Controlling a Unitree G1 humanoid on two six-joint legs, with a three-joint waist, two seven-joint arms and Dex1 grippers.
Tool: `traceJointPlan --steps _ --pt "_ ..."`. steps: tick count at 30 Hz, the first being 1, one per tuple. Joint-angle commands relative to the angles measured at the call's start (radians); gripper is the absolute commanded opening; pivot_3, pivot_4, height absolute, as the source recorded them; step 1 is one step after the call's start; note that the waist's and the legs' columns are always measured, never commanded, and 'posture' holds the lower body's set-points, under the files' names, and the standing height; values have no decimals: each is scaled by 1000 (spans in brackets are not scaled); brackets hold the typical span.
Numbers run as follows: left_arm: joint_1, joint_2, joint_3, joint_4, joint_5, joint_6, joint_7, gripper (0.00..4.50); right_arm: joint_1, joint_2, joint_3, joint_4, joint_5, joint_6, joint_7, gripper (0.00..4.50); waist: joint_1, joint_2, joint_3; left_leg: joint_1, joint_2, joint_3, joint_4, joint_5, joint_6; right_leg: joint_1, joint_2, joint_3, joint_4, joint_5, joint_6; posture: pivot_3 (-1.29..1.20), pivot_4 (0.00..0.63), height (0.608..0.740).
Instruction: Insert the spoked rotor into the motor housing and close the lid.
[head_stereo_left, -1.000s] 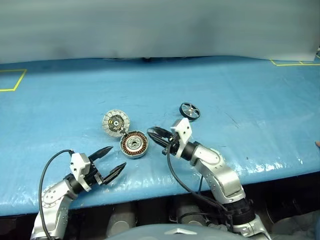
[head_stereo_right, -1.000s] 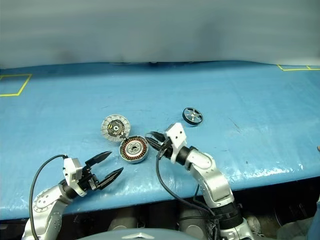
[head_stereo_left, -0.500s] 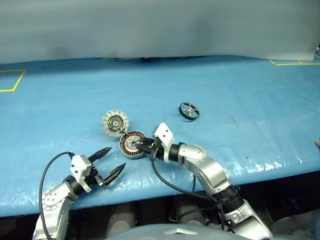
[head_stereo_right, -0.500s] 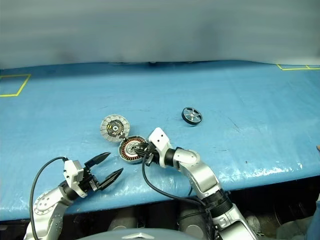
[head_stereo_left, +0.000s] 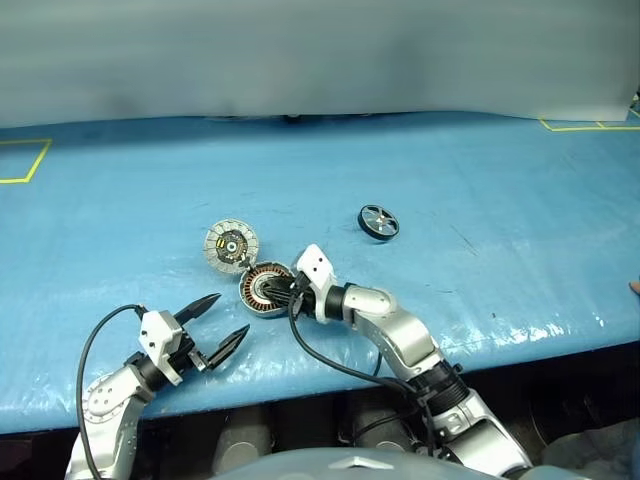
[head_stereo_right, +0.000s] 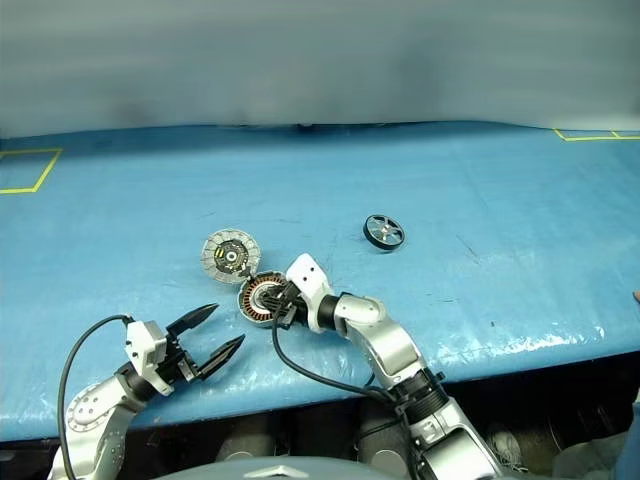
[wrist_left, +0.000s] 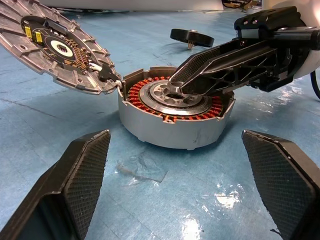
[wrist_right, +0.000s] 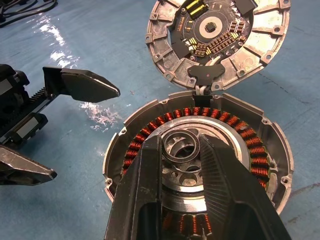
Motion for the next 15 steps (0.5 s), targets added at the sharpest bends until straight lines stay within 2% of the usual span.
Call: traceJointPlan --steps 1,9,11,14,15 --pt "5 0 3 -6 3 -24 8 4500 -10 1 -11 -5 -5 -7 2 708 1 0 0 0 0 0 0 0 0 0 0 0 0 0 0 0 150 740" --pt "4 2 2 5 5 -28 10 4500 -8 -9 0 -3 -35 -24 6 708 0 0 0 0 0 0 0 0 0 0 0 0 0 0 0 0 150 740" --pt "3 3 2 9 5 -30 10 4500 -6 -14 6 -5 -46 -30 6 1461 0 0 0 0 0 0 0 0 0 0 0 0 0 0 0 0 150 740" --pt "3 3 0 14 6 -32 10 4500 0 -13 8 -13 -46 -49 14 2322 0 0 0 0 0 0 0 0 0 0 0 0 0 0 0 0 150 740" --pt "3 2 0 16 6 -33 11 4500 1 -10 6 -16 -44 -50 14 2322 1 0 0 0 0 0 0 0 0 0 0 0 0 0 0 0 150 740"
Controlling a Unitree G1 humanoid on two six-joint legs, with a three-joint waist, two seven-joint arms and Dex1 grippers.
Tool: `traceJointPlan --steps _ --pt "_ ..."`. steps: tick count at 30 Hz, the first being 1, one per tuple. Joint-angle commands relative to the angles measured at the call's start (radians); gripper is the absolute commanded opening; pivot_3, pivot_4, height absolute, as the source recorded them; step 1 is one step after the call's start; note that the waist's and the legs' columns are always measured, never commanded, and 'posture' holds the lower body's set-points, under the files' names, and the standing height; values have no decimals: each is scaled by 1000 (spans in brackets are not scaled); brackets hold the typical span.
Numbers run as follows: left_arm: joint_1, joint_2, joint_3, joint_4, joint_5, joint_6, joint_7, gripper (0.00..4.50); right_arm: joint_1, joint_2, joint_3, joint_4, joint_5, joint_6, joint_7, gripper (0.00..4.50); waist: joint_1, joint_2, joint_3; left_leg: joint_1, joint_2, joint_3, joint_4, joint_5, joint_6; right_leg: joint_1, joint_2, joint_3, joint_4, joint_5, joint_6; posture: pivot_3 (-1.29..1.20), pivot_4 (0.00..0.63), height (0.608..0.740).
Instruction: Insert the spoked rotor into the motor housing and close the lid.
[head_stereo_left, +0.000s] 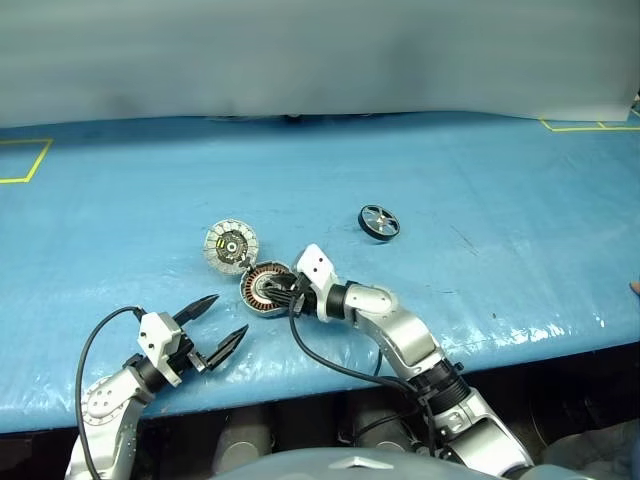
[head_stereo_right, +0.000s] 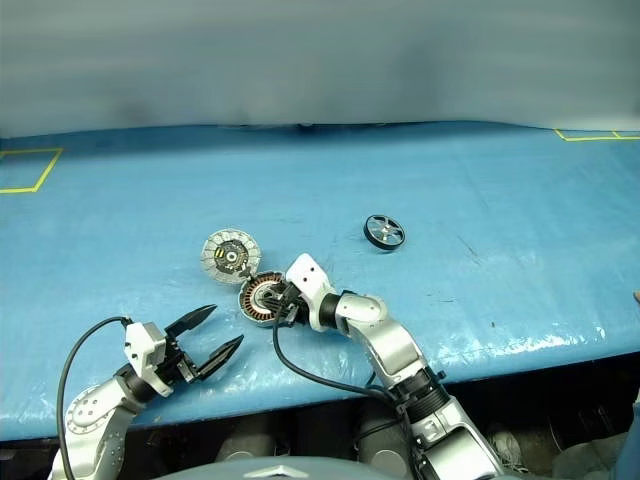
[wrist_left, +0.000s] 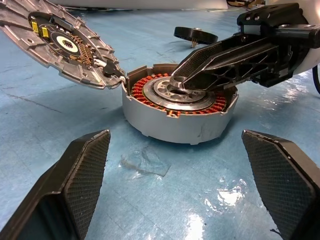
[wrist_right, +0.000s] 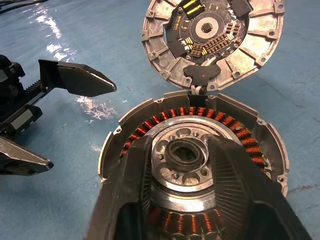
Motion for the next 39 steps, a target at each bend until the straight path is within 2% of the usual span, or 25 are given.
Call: traceJointPlan --steps 1,10,14,18,27,32,39 --pt "2 2 0 5 5 -20 2 4500 4 4 -3 -17 2 -17 6 2322 0 0 0 0 0 0 0 0 0 0 0 0 0 0 0 0 150 740" --pt "6 2 -1 23 7 -28 6 4500 8 26 -17 -36 24 -15 7 2322 0 0 0 0 0 0 -1 0 0 -1 0 0 0 0 0 0 150 740" --pt "6 -1 -4 29 10 -31 10 4500 -4 38 -33 -17 21 -8 -8 1483 0 0 0 -1 0 0 0 0 0 -1 0 0 0 0 0 0 150 740" --pt "7 -2 -6 33 9 -32 12 4500 -7 41 -28 -14 10 -3 -12 153 0 0 0 -1 0 0 -1 0 0 -1 0 0 0 0 0 0 150 740" --pt "12 0 -6 38 9 -38 14 4500 -11 23 16 -31 -22 26 4 153 -1 0 0 -1 0 0 -1 0 -1 -2 0 0 0 0 -1 0 150 740" --pt "16 0 -7 37 12 -40 17 4500 -28 -22 85 -59 -119 57 -29 153 -1 0 0 -1 1 0 -1 0 -1 -2 -1 0 0 0 -1 0 150 740" --pt "22 -1 -6 33 16 -38 22 4500 -16 -44 127 -172 -136 144 -22 153 0 0 0 -1 1 1 -1 -1 -1 -2 -1 0 0 -1 -1 0 150 740"
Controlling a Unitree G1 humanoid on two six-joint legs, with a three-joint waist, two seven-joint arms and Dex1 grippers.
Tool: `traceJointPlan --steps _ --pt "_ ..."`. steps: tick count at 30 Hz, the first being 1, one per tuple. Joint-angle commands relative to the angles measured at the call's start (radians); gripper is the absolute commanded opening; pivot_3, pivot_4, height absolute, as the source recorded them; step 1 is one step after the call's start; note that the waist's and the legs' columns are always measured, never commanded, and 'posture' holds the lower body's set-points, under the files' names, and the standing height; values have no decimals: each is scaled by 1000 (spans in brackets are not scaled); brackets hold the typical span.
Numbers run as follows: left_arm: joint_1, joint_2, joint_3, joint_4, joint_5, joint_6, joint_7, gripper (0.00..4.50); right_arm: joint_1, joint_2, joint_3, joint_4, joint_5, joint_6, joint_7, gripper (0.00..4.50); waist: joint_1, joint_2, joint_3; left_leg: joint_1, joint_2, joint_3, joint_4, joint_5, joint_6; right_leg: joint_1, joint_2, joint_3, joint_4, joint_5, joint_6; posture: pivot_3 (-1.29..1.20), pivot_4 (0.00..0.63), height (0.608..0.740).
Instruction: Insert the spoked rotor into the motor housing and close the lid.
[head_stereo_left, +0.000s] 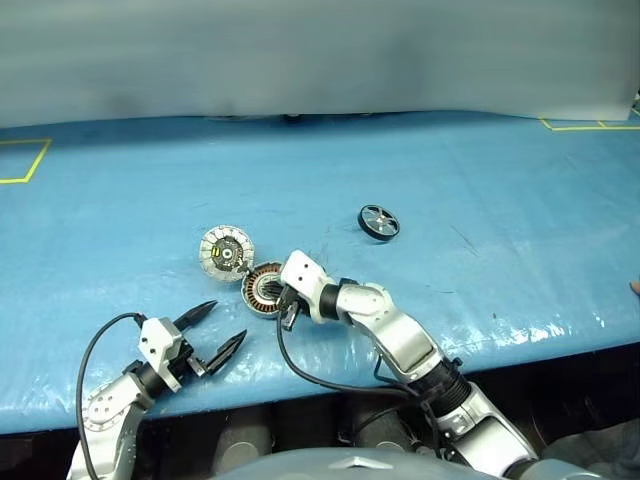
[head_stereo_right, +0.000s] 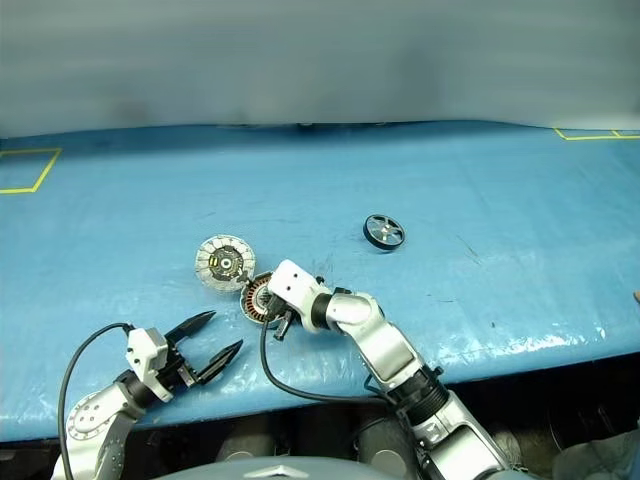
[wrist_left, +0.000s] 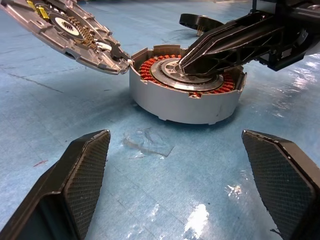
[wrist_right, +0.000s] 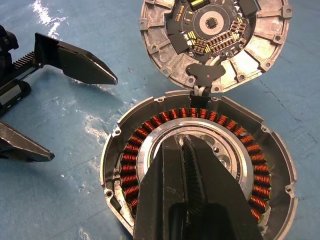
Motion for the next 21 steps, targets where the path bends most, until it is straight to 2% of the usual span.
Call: traceJointPlan --steps 1,9,21 --pt "7 -1 2 -6 -2 -14 4 4500 13 7 2 -60 26 44 15 153 0 0 0 0 0 0 0 0 0 0 0 0 0 0 0 0 150 740" --pt "1 1 0 -1 -3 -12 2 4500 -3 59 -81 -135 131 116 5 153 0 0 0 -1 1 0 0 0 -1 -1 0 0 0 0 -1 0 150 740" --pt "-2 5 4 1 2 -10 7 4500 -22 36 -71 -59 94 86 -21 153 0 0 0 -3 1 1 0 0 0 -4 1 0 1 0 -1 0 150 740"
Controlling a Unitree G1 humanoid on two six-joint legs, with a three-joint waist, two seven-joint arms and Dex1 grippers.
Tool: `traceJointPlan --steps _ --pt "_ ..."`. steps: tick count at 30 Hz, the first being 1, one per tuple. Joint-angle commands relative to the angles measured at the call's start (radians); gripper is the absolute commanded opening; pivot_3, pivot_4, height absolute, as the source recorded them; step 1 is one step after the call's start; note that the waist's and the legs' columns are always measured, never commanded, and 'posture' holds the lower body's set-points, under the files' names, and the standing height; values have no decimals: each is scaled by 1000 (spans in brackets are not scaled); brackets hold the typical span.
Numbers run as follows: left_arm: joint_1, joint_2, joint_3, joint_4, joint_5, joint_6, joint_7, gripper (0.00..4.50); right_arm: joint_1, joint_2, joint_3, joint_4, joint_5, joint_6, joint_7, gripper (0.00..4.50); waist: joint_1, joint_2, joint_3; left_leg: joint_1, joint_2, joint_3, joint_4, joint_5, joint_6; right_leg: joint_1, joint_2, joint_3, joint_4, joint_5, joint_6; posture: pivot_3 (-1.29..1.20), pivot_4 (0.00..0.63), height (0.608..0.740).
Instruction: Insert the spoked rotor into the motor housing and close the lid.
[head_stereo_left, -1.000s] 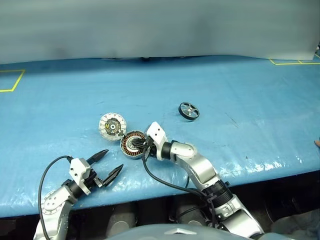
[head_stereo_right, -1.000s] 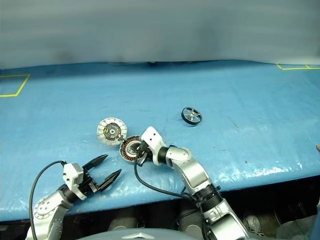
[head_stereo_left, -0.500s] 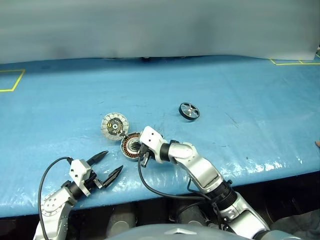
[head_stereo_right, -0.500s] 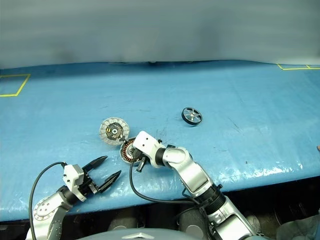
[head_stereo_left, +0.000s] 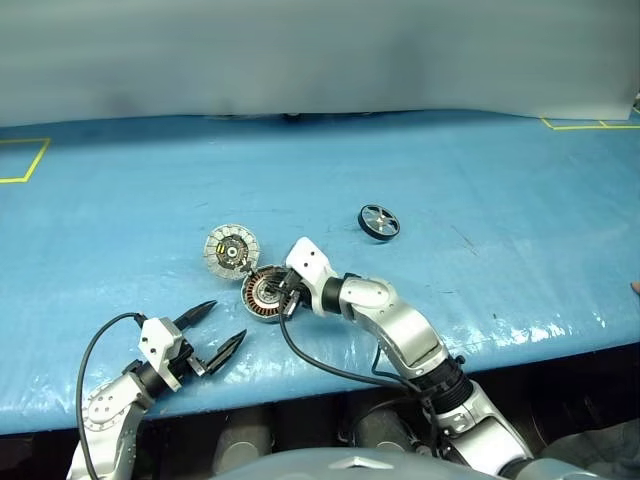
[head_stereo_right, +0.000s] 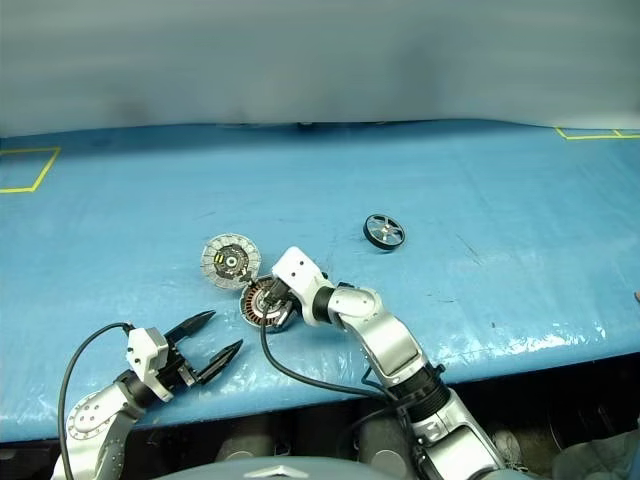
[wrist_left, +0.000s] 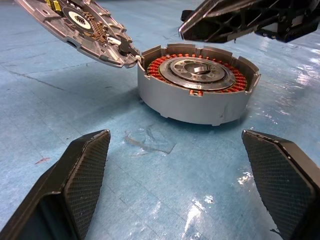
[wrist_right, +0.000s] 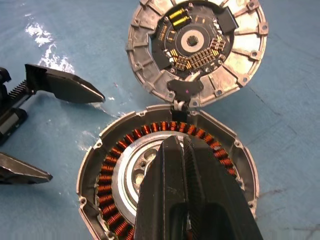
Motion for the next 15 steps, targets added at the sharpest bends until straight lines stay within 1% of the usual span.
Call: traceJointPlan --steps 1,11,15 --pt "2 4 4 1 1 -8 3 4500 -9 4 14 -30 7 -9 14 153 0 0 0 0 0 0 0 0 0 0 0 0 0 0 0 0 150 740" --pt "1 4 2 5 2 -5 5 4500 5 -10 57 -32 -5 6 26 153 0 0 0 0 0 0 0 0 0 0 0 0 0 0 0 0 150 740" --pt "2 3 2 4 5 -7 7 4500 4 -15 47 -30 -8 5 17 153 0 0 0 0 0 0 0 0 0 0 0 0 0 0 0 0 150 740"
